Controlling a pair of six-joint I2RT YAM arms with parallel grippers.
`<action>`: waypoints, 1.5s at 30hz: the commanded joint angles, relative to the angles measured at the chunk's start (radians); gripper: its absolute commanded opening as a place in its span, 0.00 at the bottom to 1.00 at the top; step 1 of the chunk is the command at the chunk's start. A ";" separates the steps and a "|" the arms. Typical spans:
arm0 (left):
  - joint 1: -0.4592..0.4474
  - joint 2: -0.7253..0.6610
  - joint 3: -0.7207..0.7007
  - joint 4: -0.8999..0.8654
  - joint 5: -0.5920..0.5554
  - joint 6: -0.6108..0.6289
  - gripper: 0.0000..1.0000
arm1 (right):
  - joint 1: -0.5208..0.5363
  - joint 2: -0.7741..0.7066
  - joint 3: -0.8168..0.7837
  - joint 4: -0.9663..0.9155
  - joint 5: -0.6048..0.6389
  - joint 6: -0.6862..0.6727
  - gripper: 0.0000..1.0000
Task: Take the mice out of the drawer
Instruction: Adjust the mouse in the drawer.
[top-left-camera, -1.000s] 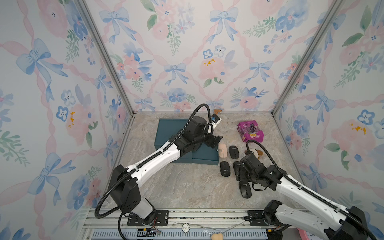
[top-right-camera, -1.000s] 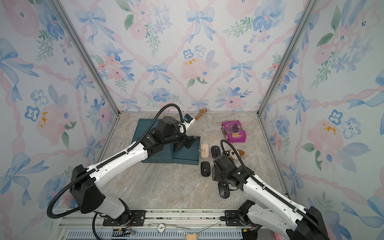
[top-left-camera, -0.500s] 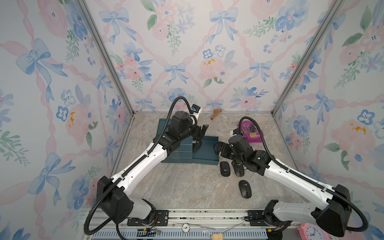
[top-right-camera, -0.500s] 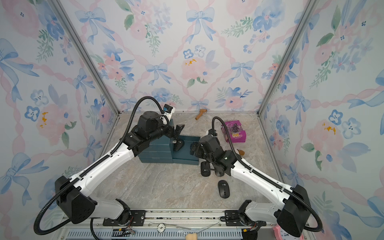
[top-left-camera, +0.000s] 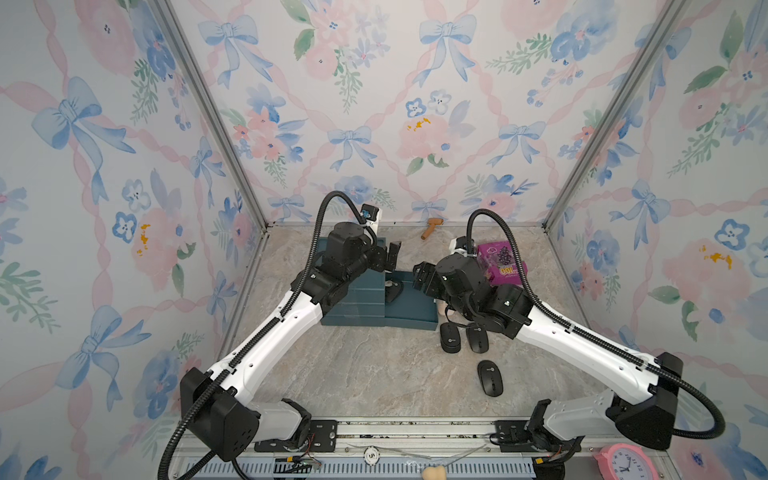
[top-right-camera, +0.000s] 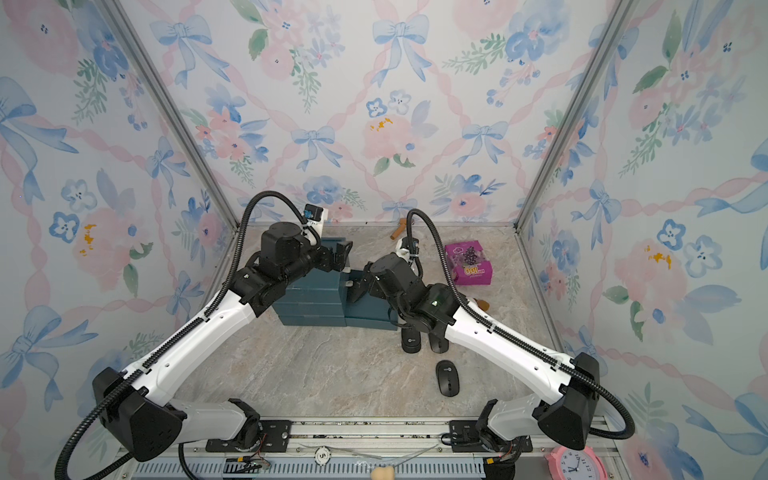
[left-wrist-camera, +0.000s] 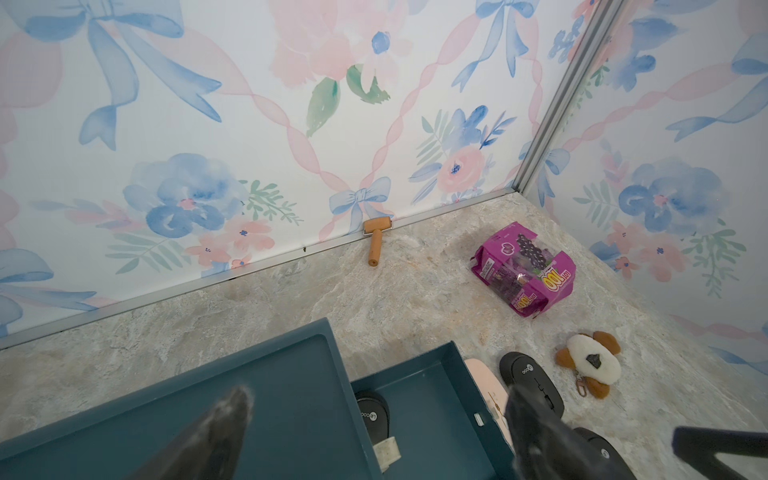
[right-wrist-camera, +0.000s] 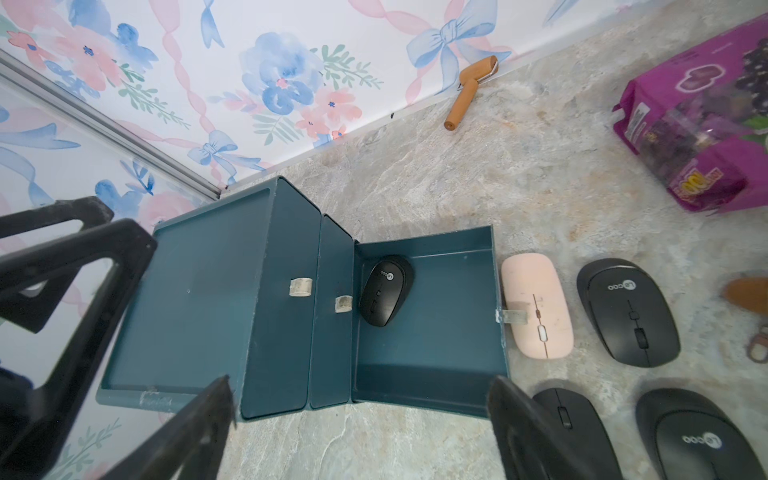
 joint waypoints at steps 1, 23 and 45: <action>0.006 -0.018 -0.015 -0.008 -0.028 -0.023 0.98 | -0.050 0.000 -0.017 0.006 -0.047 0.000 0.96; 0.095 -0.061 -0.140 -0.010 -0.044 -0.087 0.98 | -0.224 0.550 0.275 -0.036 -0.349 0.117 0.96; 0.129 -0.128 -0.174 -0.012 -0.042 -0.033 0.98 | -0.226 0.839 0.486 -0.091 -0.418 0.139 0.80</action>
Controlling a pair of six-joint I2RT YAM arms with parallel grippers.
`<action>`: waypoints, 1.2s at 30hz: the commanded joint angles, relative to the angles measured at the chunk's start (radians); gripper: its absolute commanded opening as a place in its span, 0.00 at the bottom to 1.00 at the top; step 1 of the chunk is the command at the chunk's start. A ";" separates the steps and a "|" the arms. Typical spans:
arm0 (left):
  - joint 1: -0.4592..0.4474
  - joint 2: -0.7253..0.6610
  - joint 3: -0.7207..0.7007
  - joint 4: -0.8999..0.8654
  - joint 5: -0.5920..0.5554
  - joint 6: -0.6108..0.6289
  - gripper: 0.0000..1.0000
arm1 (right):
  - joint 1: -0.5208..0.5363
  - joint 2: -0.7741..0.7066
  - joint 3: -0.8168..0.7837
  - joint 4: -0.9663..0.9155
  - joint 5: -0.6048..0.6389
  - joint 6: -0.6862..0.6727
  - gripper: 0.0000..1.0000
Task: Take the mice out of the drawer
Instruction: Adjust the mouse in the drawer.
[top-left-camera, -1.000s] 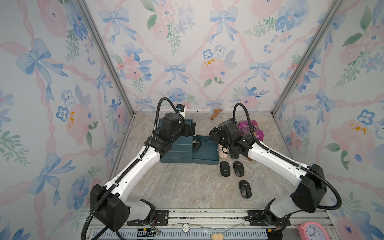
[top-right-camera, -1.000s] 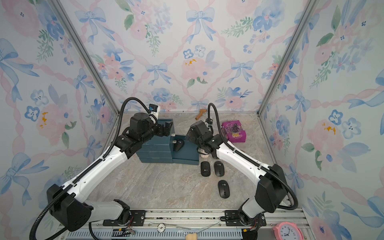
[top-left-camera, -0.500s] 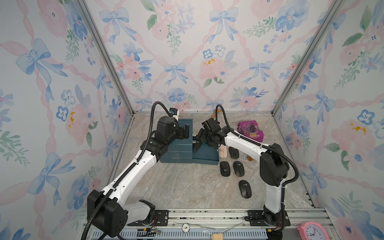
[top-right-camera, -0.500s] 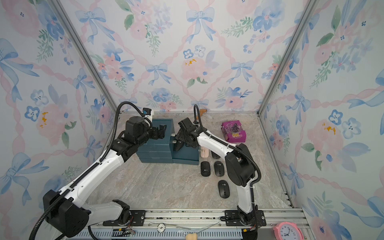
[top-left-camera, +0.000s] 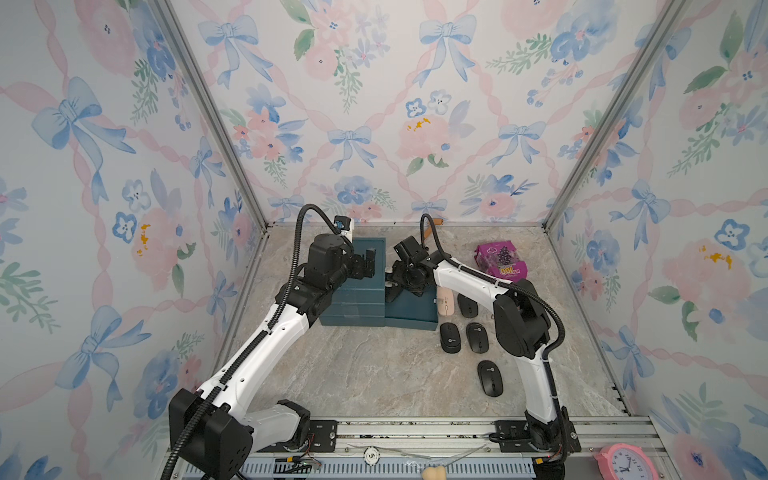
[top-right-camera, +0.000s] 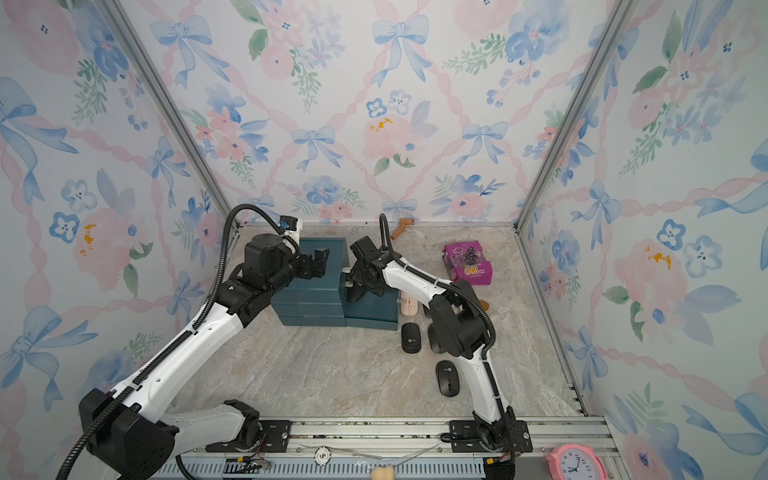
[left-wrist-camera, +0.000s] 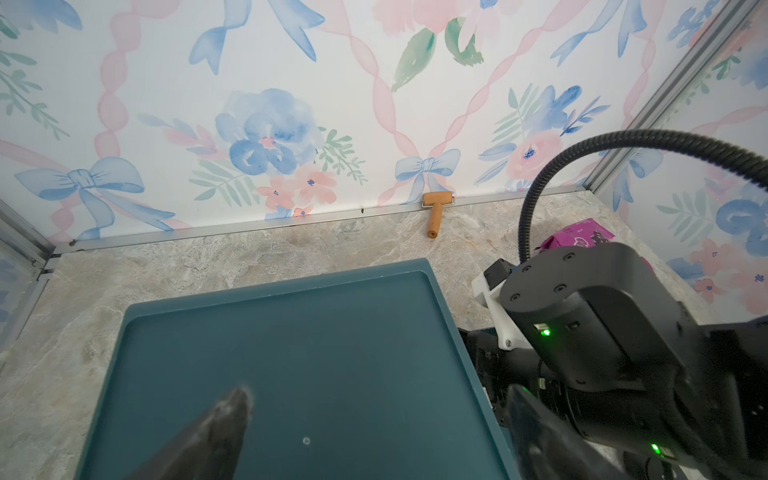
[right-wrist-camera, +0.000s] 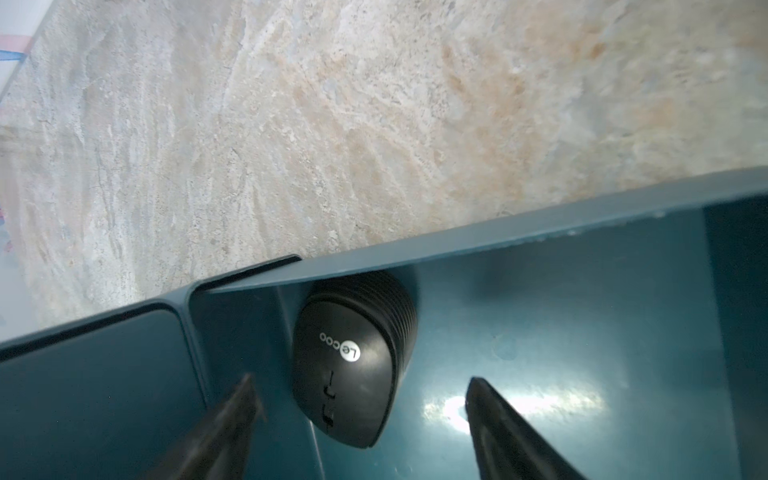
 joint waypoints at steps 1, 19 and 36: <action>0.010 -0.025 -0.016 -0.003 -0.012 0.024 0.98 | 0.005 0.039 0.037 -0.049 0.005 -0.003 0.80; 0.021 -0.053 -0.033 -0.004 0.000 0.035 0.98 | 0.041 0.187 0.174 -0.149 0.081 -0.039 0.83; 0.022 -0.052 -0.033 -0.003 0.012 0.017 0.98 | 0.035 0.037 -0.052 -0.113 0.088 -0.107 0.78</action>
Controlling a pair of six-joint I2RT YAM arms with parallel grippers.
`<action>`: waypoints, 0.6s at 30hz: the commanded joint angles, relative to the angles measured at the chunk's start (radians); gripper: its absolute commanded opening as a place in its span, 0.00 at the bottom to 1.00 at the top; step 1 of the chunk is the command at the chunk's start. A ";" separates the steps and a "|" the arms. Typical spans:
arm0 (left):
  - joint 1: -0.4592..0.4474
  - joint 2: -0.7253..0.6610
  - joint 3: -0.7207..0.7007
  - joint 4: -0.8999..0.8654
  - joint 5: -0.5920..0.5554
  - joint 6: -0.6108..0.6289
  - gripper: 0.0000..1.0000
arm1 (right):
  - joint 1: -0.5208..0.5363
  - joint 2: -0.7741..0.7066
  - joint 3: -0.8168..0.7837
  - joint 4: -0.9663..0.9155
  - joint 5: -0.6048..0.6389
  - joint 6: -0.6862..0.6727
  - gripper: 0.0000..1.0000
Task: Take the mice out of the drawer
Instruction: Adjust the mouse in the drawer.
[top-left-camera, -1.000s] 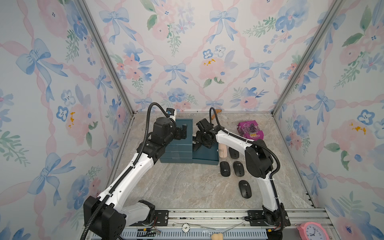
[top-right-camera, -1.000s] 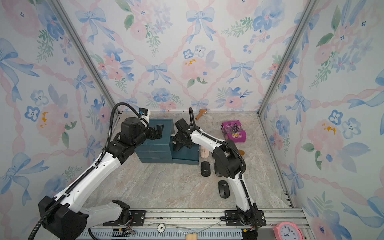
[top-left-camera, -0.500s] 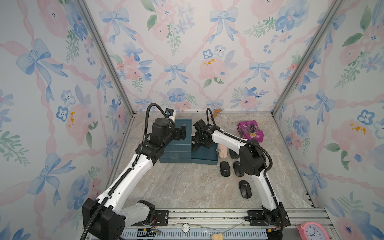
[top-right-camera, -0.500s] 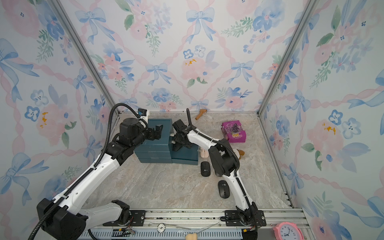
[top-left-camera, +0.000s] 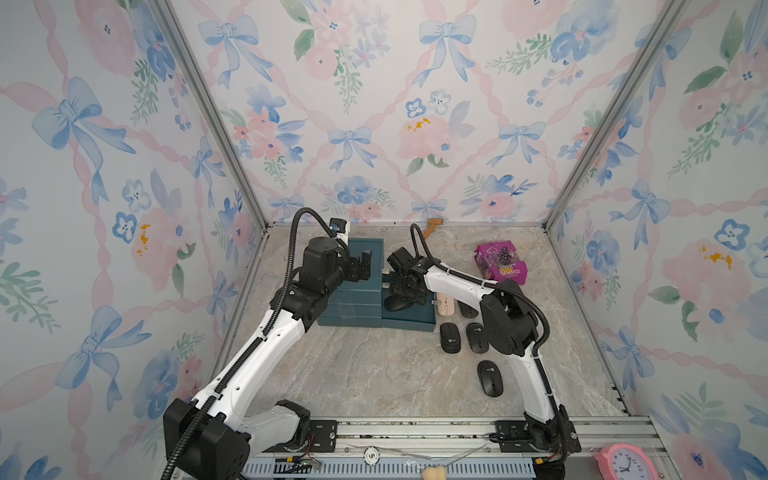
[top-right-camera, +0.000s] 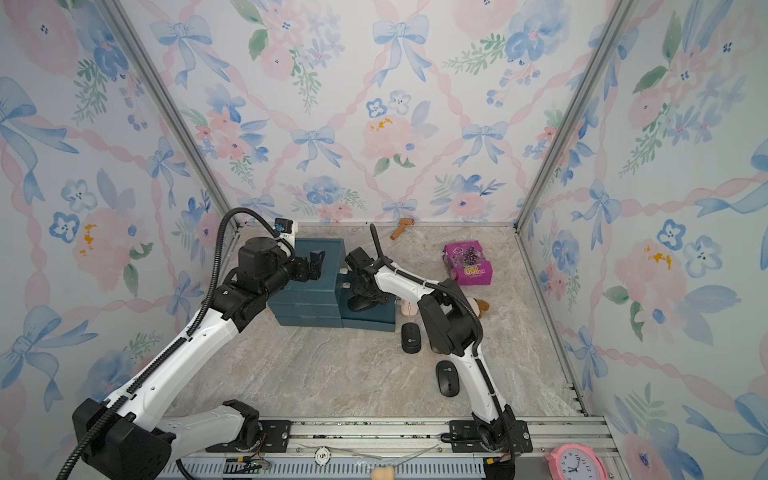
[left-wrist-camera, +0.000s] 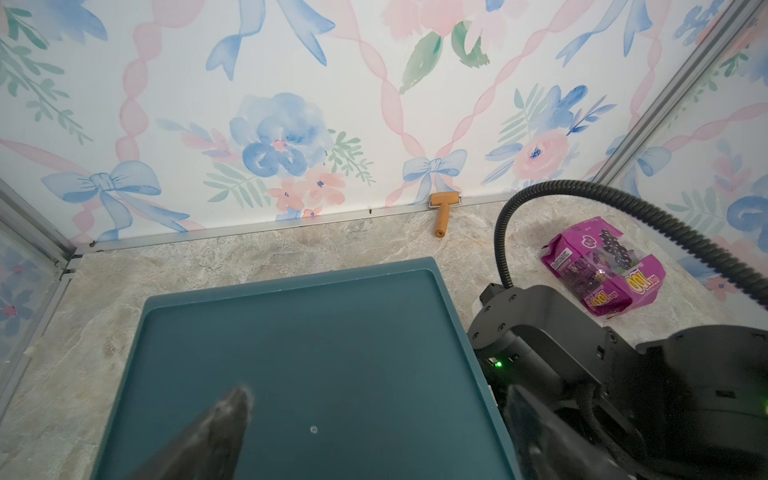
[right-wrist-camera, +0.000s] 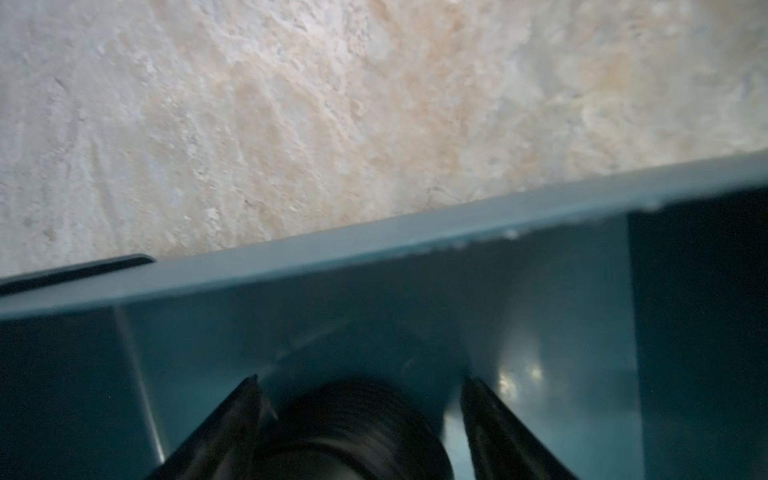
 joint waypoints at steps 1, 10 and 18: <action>0.005 -0.009 -0.003 0.000 0.014 -0.002 0.98 | -0.007 -0.035 -0.043 -0.003 -0.032 -0.023 0.78; 0.006 -0.009 -0.003 -0.001 0.024 -0.011 0.98 | -0.027 -0.089 0.049 -0.118 -0.044 0.111 0.80; 0.006 -0.005 -0.002 0.000 0.032 0.004 0.98 | -0.017 -0.133 0.025 -0.153 -0.034 0.272 0.82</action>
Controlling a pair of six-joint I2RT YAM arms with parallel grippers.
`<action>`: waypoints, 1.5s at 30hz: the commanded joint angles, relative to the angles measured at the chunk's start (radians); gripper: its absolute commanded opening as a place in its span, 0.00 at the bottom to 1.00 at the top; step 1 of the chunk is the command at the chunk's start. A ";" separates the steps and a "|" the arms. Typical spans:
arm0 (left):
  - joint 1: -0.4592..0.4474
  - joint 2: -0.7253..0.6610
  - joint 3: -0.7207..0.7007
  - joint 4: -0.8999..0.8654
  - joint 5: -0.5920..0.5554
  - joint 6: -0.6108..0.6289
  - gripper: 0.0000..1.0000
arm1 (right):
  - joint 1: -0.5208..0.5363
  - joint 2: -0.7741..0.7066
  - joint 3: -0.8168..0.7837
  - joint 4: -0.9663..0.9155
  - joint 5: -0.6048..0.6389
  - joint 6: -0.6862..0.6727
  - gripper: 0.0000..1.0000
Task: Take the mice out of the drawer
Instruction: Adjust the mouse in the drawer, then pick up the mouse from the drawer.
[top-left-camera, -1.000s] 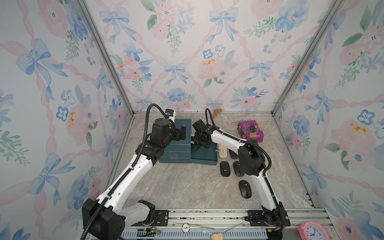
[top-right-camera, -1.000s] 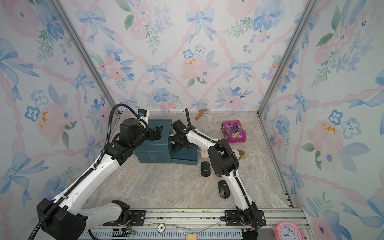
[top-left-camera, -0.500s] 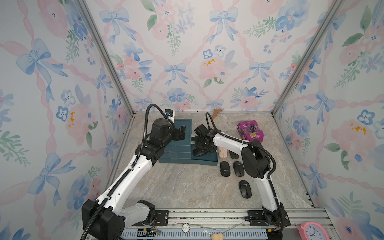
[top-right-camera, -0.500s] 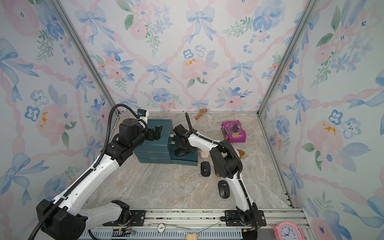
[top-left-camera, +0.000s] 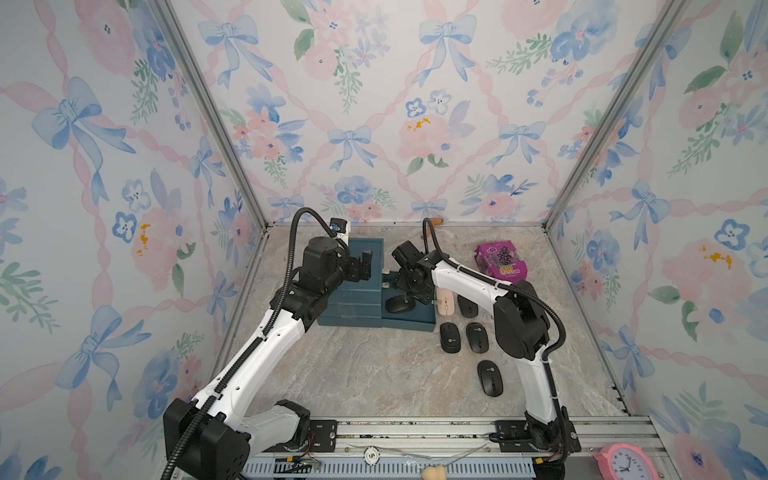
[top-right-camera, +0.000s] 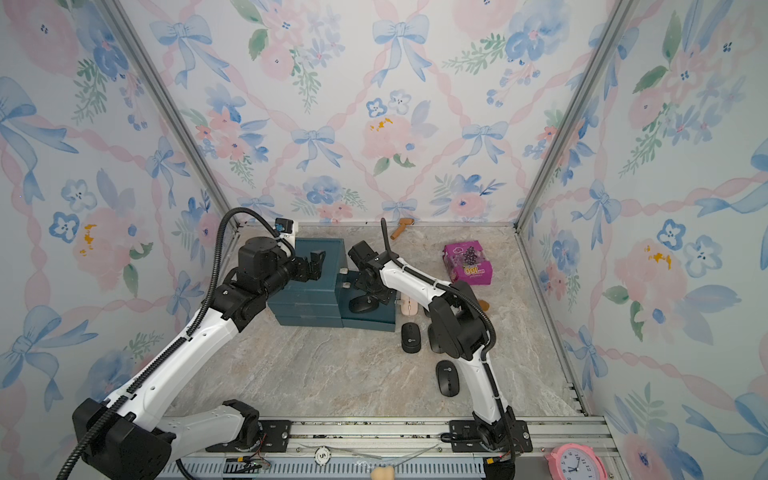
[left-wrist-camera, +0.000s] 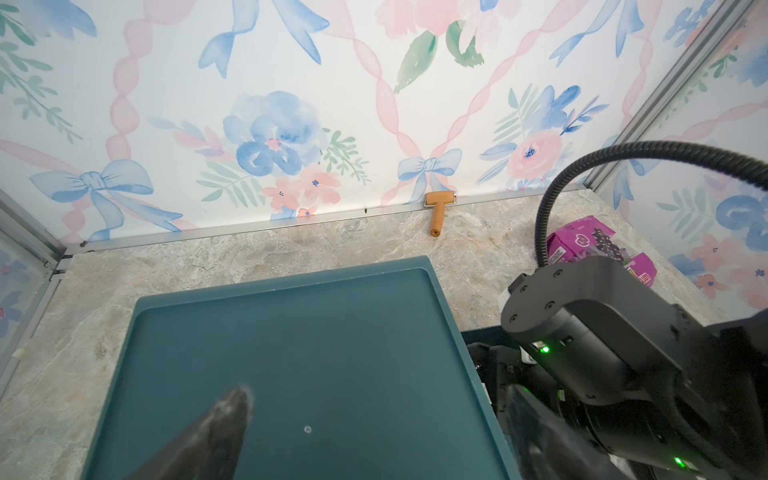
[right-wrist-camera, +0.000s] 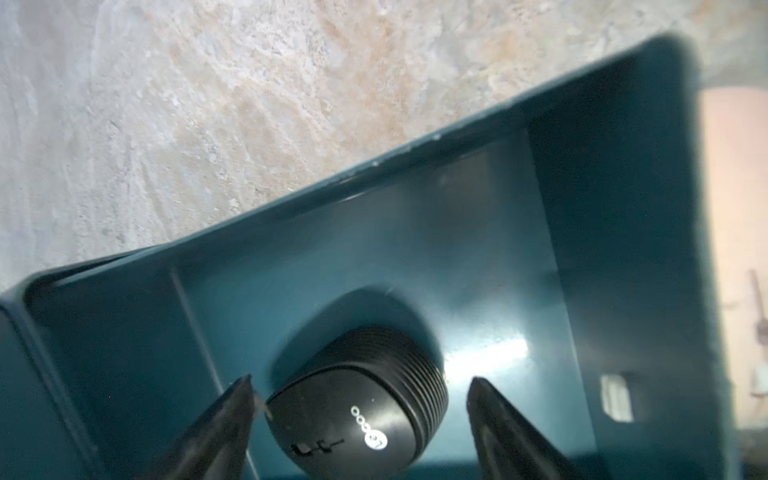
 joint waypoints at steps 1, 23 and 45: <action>0.005 -0.005 -0.001 -0.001 0.014 0.010 0.98 | 0.002 -0.049 0.006 -0.063 0.001 0.103 0.82; 0.014 0.016 0.018 0.013 0.051 0.042 0.98 | 0.035 -0.014 -0.001 -0.024 -0.155 0.408 0.80; 0.022 0.012 0.017 0.010 0.033 0.032 0.98 | 0.009 0.184 0.221 -0.187 -0.077 0.407 0.76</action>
